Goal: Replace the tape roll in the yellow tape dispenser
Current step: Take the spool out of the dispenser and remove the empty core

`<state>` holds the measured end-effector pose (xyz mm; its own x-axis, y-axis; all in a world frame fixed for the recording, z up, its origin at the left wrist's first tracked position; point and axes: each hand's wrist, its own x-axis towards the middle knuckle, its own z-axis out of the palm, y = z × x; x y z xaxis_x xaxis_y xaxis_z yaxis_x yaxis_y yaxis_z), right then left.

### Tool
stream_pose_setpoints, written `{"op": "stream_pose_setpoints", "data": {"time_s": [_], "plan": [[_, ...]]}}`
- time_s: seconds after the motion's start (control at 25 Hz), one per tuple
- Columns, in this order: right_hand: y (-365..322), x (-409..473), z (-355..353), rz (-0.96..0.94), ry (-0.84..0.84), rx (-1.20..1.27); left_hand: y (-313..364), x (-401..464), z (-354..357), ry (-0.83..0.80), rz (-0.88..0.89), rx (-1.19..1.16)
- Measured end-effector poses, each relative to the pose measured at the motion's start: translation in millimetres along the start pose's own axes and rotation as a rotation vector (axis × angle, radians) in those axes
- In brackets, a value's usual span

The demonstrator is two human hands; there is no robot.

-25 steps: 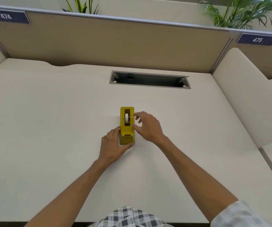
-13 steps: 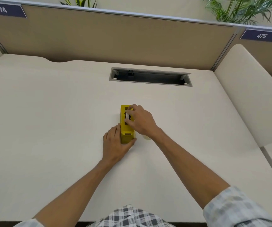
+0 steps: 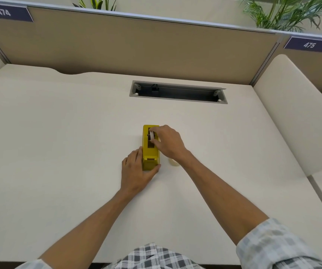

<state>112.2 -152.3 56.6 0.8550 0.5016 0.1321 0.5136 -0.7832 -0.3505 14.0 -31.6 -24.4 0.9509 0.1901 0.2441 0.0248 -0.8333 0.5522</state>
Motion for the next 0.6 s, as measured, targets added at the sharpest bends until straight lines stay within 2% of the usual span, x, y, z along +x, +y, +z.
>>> {"op": "stream_pose_setpoints", "data": {"time_s": [0.28,0.6], "plan": [[2.3,-4.5,1.7,0.027,0.057,0.159,1.2,-2.2,-3.7,-0.044,-0.014,-0.019],[-3.0,-17.1,-11.2,-0.001,0.167,0.37,0.9,2.1,-28.3,-0.094,-0.058,-0.219]]}}
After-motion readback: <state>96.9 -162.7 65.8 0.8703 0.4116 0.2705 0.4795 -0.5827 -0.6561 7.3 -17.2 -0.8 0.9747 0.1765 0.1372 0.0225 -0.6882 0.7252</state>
